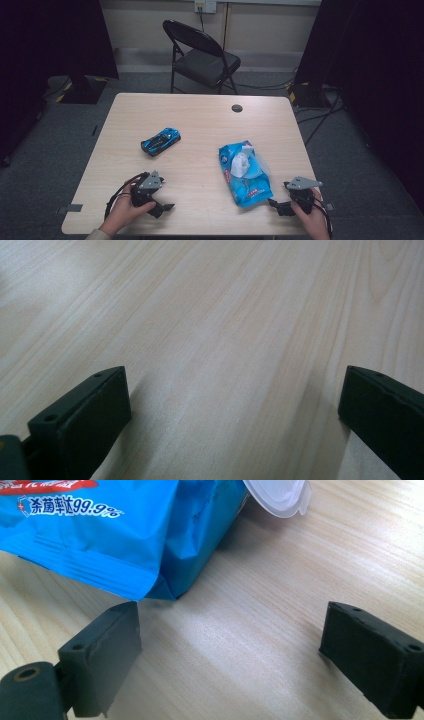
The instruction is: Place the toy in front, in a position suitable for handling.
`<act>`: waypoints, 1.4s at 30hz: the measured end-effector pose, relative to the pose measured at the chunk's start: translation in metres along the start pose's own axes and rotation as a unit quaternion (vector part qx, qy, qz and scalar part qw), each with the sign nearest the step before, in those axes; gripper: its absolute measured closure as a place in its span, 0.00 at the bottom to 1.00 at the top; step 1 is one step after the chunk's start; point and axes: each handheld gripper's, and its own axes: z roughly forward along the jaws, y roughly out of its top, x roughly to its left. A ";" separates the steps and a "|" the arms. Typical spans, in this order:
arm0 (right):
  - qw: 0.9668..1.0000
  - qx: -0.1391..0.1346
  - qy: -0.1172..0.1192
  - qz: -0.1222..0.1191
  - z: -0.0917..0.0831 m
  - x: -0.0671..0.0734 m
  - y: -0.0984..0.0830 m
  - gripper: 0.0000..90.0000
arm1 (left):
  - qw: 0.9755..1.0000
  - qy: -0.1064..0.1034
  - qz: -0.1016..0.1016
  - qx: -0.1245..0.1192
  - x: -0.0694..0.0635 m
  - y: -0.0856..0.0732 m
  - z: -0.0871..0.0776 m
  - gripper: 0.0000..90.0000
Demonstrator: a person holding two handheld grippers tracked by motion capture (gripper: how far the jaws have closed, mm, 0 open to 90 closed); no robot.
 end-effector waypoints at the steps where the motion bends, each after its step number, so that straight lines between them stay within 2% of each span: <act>1: 1.000 0.000 0.000 0.000 0.000 0.000 0.000 0.09 | 1.000 0.000 0.000 0.000 0.000 0.000 0.000 0.00; 6: 1.000 0.001 -0.001 -0.001 0.001 0.000 0.000 0.09 | 1.000 0.001 -0.001 0.000 0.000 0.000 0.000 0.00; 8: 1.000 0.001 -0.001 -0.001 0.001 0.000 0.000 0.09 | 1.000 0.008 -0.010 -0.002 -0.001 0.000 0.000 0.00; 11: 1.000 0.001 -0.001 -0.001 0.001 0.000 0.000 0.09 | 1.000 0.012 -0.013 -0.004 0.000 0.000 -0.001 0.01; 13: 1.000 0.001 -0.001 -0.001 0.001 0.000 0.000 0.09 | 1.000 0.021 -0.020 -0.001 0.001 0.002 -0.004 0.10; 15: 1.000 0.001 -0.002 -0.001 0.001 0.000 0.000 0.09 | 0.999 0.026 -0.019 -0.002 0.003 0.005 -0.007 0.25; 16: 1.000 0.001 -0.004 0.001 0.000 0.000 0.000 0.09 | 0.999 0.028 -0.024 -0.006 0.004 0.007 -0.008 0.22; 17: 1.000 0.001 -0.003 0.001 0.000 0.000 0.000 0.09 | 0.999 0.028 -0.027 -0.007 0.006 0.009 -0.010 0.15; 18: 1.000 0.001 -0.003 0.001 0.000 0.000 0.000 0.09 | 0.999 0.028 -0.034 -0.011 0.008 0.010 -0.012 0.16; 19: 1.000 0.001 -0.003 0.001 0.000 0.000 0.000 0.09 | 0.999 0.030 -0.034 -0.009 0.010 0.011 -0.015 0.22; 21: 1.000 0.001 -0.003 0.001 0.001 0.000 0.000 0.08 | 0.998 0.034 -0.047 -0.016 0.017 0.014 -0.021 0.17; 23: 1.000 0.001 -0.004 0.001 0.000 0.000 0.000 0.08 | 0.998 0.038 -0.051 -0.019 0.020 0.015 -0.023 0.19; 24: 1.000 0.002 -0.007 0.004 0.000 0.001 0.000 0.09 | 0.997 0.050 -0.059 -0.024 0.030 0.018 -0.028 0.18; 26: 1.000 0.002 -0.009 0.006 0.000 0.001 0.000 0.08 | 0.995 0.064 -0.065 -0.024 0.039 0.022 -0.031 0.18; 27: 1.000 0.002 -0.009 0.006 0.000 0.001 0.000 0.08 | 0.995 0.064 -0.065 -0.024 0.039 0.022 -0.031 0.18; 28: 1.000 0.002 -0.009 0.007 0.000 0.001 0.000 0.08 | 0.995 0.077 -0.065 -0.020 0.048 0.025 -0.032 0.18; 29: 1.000 0.002 -0.009 0.007 0.000 0.001 0.000 0.08 | 0.995 0.077 -0.065 -0.020 0.048 0.025 -0.032 0.18; 30: 1.000 0.002 -0.009 0.007 0.000 0.001 0.000 0.08 | 0.994 0.088 -0.070 -0.015 0.058 0.030 -0.034 0.18; 31: 1.000 0.002 -0.009 0.007 0.000 0.001 0.000 0.08 | 0.994 0.088 -0.070 -0.015 0.058 0.030 -0.034 0.18; 32: 1.000 0.002 -0.009 0.006 0.000 0.001 0.000 0.08 | 0.993 0.092 -0.070 -0.014 0.065 0.034 -0.035 0.18; 33: 1.000 0.002 -0.009 0.006 0.000 0.001 0.000 0.08 | 0.993 0.092 -0.070 -0.014 0.065 0.034 -0.035 0.18; 35: 1.000 0.002 -0.009 0.006 0.000 0.001 0.000 0.08 | 0.992 0.100 -0.072 -0.009 0.074 0.039 -0.035 0.18; 37: 1.000 0.002 -0.009 0.006 0.000 0.001 0.000 0.08 | 0.991 0.111 -0.077 -0.004 0.086 0.044 -0.035 0.18; 42: 1.000 0.002 -0.009 0.007 0.000 0.001 0.000 0.09 | 0.989 0.124 -0.083 0.005 0.102 0.049 -0.032 0.19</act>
